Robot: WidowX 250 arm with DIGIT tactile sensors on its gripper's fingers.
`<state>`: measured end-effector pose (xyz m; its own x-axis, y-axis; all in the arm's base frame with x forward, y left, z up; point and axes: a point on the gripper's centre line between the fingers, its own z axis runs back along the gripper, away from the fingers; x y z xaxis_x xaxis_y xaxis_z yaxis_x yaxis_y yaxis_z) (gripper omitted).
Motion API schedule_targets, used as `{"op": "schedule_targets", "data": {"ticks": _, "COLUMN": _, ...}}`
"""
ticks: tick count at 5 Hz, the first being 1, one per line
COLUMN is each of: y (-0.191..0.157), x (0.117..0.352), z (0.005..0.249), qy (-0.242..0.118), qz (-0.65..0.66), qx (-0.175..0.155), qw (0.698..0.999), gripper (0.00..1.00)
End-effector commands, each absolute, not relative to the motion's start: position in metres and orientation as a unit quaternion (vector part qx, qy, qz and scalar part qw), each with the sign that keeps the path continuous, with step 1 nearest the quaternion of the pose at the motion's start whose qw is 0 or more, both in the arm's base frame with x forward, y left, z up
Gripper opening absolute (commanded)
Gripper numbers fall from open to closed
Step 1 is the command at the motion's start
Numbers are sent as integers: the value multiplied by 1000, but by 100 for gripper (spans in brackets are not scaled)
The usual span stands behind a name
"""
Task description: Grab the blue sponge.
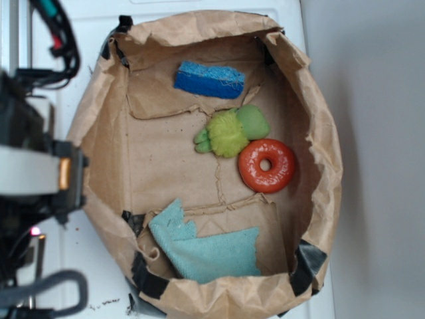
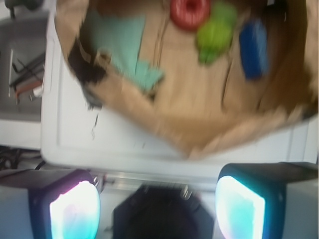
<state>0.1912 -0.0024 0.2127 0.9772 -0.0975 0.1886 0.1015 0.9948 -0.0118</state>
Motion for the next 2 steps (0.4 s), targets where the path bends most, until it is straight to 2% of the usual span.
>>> {"op": "schedule_targets", "data": {"ticks": 1, "y": 28, "x": 235, "z": 199, "qy": -169, "qz": -155, "qx": 8, "qw": 973, "gripper": 100}}
{"op": "schedule_targets", "data": {"ticks": 2, "y": 42, "x": 256, "z": 175, "qy": -159, "qz": -176, "qx": 24, "qw": 971, "gripper": 100}}
